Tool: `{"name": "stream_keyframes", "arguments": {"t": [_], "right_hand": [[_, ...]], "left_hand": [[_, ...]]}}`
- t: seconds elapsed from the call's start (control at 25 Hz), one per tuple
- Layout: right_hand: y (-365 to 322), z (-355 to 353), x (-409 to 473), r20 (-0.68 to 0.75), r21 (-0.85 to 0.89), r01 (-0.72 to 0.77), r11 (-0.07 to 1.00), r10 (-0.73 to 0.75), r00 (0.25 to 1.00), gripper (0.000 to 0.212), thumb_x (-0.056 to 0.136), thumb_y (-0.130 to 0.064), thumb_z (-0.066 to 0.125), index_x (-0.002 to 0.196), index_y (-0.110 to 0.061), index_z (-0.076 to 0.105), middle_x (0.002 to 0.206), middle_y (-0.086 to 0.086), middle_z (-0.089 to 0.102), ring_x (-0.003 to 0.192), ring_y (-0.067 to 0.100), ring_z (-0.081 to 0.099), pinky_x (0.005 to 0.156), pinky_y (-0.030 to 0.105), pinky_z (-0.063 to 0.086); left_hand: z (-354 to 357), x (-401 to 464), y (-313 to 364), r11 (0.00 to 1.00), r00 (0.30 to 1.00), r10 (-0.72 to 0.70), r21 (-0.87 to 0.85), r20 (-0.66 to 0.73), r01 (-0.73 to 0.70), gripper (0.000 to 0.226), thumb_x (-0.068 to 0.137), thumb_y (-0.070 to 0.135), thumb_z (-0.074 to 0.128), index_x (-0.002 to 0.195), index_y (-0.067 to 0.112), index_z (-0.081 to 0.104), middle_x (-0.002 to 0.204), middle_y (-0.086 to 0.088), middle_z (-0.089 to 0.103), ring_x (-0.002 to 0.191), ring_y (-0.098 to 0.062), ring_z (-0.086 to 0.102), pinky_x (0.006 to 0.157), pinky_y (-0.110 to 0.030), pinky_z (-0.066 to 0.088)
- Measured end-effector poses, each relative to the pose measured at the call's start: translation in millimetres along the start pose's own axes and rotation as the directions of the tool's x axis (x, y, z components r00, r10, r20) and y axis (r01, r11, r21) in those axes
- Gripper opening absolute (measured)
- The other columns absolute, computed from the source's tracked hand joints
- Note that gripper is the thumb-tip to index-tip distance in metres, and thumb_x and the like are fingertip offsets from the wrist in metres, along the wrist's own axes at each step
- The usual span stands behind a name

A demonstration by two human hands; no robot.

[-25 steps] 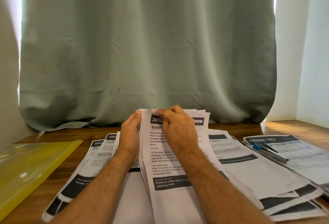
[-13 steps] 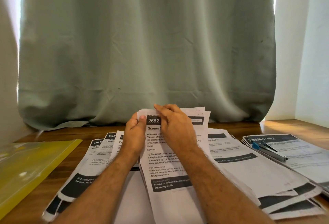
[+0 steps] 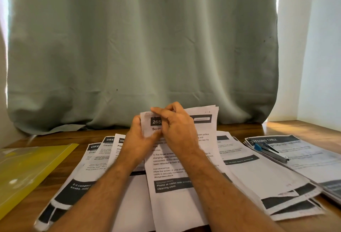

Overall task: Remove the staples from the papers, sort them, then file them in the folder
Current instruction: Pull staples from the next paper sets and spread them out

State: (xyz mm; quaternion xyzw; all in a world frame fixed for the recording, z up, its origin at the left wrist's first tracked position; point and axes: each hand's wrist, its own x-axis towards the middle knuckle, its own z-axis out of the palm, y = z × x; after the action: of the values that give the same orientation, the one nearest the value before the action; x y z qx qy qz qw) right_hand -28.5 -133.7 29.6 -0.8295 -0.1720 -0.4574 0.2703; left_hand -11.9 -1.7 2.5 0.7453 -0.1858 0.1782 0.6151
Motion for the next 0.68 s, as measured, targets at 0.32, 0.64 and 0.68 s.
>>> {"name": "stream_keyframes", "arguments": {"t": [0.32,0.64,0.68], "right_hand": [[-6.0,-0.4,-1.2,0.083,0.099,-0.003,0.995,-0.005,0.997,0.032,0.100,-0.017,0.050,0.127,-0.023,0.066,0.107,-0.005,0.050,0.094,0.014,0.059,0.083,0.029,0.058],[2.0,-9.5,2.5,0.102,0.033,-0.061,0.998,0.058,0.993,0.037,0.102,-0.023,0.048,0.138,-0.025,0.054,0.123,-0.001,0.051,0.096,0.012,0.059,0.088,0.031,0.057],[6.1,-11.4,4.0,0.103,-0.006,-0.121,0.993,0.120,0.987,0.036,0.103,-0.027,0.046,0.138,-0.025,0.052,0.126,-0.002,0.049,0.096,0.009,0.056,0.090,0.031,0.056]], "left_hand": [[7.9,-2.3,6.1,0.991,0.998,0.056,-0.121,0.025,-0.052,0.024,0.091,0.005,0.067,0.101,0.027,0.063,0.085,0.004,0.077,0.081,-0.017,0.074,0.062,-0.025,0.058],[6.9,3.1,1.0,0.991,0.994,-0.072,-0.115,-0.083,0.062,0.022,0.099,0.006,0.058,0.111,0.021,0.048,0.103,-0.008,0.068,0.084,-0.024,0.072,0.064,-0.040,0.057],[6.7,3.6,0.8,0.984,0.991,-0.104,-0.155,-0.086,0.090,0.023,0.099,0.005,0.057,0.111,0.021,0.047,0.103,-0.009,0.068,0.084,-0.024,0.071,0.063,-0.039,0.057]]}}
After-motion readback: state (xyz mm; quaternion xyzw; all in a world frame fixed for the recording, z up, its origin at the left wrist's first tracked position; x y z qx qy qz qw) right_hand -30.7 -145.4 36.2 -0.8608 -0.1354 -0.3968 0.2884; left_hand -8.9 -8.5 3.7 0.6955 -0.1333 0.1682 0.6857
